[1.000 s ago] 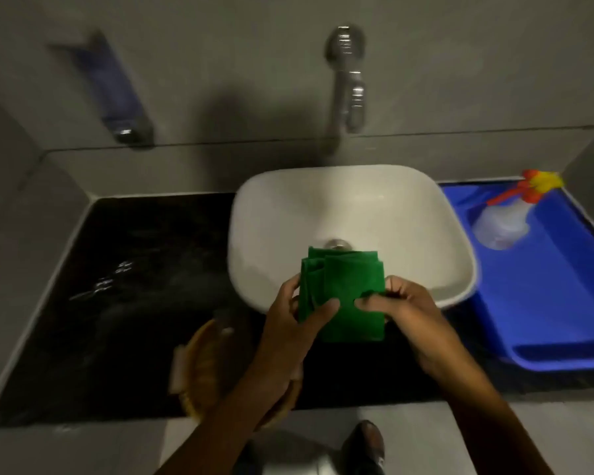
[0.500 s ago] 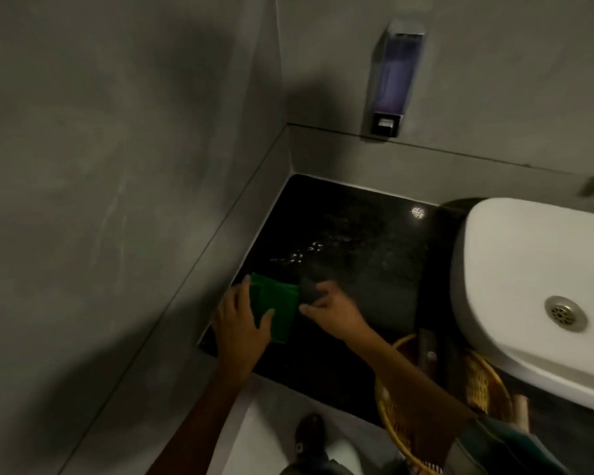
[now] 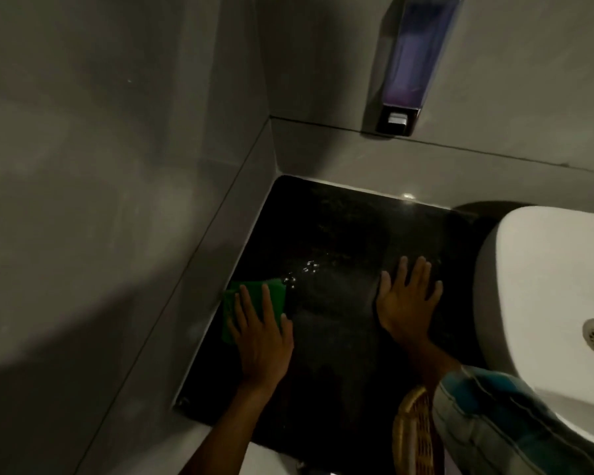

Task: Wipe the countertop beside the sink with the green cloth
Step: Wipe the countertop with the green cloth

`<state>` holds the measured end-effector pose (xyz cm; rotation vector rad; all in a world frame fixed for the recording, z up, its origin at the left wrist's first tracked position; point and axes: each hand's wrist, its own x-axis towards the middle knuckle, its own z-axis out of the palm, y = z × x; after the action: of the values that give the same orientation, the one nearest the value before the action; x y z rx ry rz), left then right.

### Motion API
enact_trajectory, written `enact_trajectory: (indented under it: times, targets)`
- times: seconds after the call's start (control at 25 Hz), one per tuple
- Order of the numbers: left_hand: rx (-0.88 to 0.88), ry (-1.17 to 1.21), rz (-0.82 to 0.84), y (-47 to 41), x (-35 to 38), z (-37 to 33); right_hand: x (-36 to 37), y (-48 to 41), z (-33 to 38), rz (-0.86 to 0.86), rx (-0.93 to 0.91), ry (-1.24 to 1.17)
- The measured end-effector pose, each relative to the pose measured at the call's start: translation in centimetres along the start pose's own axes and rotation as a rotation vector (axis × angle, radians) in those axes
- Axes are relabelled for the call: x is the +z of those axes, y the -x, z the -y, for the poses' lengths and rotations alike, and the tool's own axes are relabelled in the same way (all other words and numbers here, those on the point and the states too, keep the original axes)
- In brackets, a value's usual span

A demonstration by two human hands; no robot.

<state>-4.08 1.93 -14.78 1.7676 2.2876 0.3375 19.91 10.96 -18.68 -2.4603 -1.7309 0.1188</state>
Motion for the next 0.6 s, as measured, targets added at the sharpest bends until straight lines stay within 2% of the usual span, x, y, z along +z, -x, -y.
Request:
enact_trajectory:
  times: [0.08, 0.2, 0.32, 0.44, 0.6]
  targets:
    - [0.02, 0.043, -0.029, -3.1, 0.7, -2.0, 0.7, 0.0, -0.3, -0.097, -0.022, 0.013]
    - [0.124, 0.086, 0.018, -6.8, 1.9, -7.0, 0.9, -0.1, -0.7, -0.169, -0.021, 0.005]
    - [0.415, -0.05, 0.091, -8.0, 2.9, -10.7, 0.4, 0.1, -0.2, -0.18, -0.014, -0.036]
    - [0.588, -0.145, 0.102, -5.4, 3.0, -7.5, -0.2, 0.3, -0.4, -0.19, -0.019, -0.051]
    - [0.576, -0.174, 0.071, -3.0, 2.3, -0.4, -0.4, 0.5, 0.0, -0.179, -0.001, -0.061]
